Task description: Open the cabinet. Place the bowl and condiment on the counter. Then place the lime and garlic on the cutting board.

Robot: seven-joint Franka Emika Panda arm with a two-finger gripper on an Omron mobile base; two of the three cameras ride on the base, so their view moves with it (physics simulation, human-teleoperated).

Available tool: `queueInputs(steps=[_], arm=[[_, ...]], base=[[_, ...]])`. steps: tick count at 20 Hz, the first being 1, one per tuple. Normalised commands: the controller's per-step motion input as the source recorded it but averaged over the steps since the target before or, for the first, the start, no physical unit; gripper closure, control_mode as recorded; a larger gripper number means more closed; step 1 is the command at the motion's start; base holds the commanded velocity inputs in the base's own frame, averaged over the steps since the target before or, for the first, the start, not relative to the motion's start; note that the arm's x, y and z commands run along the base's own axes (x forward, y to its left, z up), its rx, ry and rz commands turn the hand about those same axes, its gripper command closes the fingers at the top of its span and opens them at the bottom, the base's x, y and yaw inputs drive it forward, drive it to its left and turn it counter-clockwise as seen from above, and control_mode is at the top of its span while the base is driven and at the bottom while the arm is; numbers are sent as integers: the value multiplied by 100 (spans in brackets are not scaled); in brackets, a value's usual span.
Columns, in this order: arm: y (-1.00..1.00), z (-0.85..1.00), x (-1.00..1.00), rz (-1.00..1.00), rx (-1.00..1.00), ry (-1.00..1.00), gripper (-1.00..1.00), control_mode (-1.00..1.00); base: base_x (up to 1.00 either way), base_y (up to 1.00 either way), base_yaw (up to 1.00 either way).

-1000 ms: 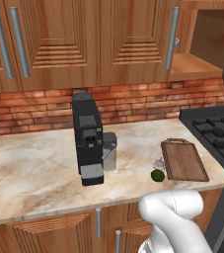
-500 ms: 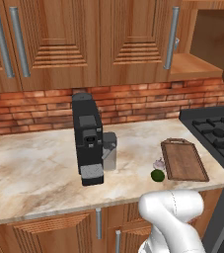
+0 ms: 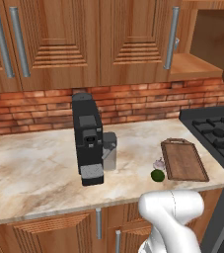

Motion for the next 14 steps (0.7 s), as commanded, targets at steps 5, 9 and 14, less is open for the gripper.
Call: queueInputs(steps=[5, 9, 14], arm=[[37, 3, 12, -8, -12, -2, -100, -100], [25, 6, 11, -14, -11, -2, -100, -100], [16, 0, 21, -19, -8, 0, -100, -100]], base=[[0, 0, 0], [0, 0, 0], [0, 0, 0]])
